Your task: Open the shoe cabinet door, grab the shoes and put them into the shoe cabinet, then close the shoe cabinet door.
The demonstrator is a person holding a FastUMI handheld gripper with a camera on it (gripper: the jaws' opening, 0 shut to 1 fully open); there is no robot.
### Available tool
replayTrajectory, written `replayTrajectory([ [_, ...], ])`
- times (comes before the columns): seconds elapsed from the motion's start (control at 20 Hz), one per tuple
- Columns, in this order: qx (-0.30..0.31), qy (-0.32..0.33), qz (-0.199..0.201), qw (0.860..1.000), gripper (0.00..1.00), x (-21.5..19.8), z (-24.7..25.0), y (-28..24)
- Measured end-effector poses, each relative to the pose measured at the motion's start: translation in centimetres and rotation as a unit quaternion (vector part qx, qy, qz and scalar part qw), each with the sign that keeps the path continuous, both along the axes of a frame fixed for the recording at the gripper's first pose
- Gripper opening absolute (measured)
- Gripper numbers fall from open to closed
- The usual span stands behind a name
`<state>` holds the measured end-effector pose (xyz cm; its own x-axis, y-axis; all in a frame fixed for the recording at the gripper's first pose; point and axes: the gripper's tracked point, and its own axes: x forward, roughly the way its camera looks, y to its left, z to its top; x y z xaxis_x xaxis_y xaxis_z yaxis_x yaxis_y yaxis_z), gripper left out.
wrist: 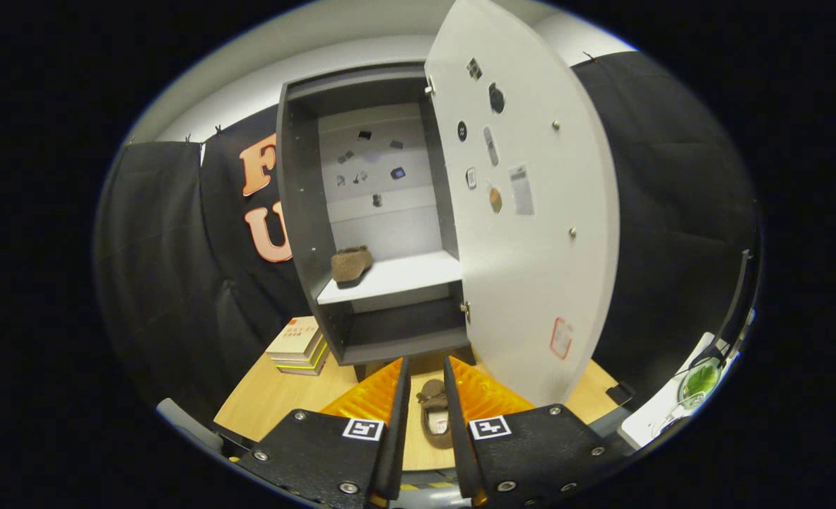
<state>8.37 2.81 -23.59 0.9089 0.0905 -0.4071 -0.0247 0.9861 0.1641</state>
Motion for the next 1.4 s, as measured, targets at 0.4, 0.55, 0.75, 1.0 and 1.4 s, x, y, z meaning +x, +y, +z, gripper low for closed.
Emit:
replayTrajectory([
  [0.4,-0.009,0.099,0.028,0.995,0.32,2.3,-11.8,3.3],
  [0.55,0.007,0.13,0.038,0.991,0.33,3.6,-16.0,4.2],
  [0.75,0.012,0.163,0.045,0.985,0.33,5.7,-21.2,5.2],
  [1.0,0.019,0.207,0.059,0.976,0.33,7.5,-26.9,5.9],
  [1.4,0.019,0.244,0.072,0.967,0.33,10.8,-33.5,7.0],
])
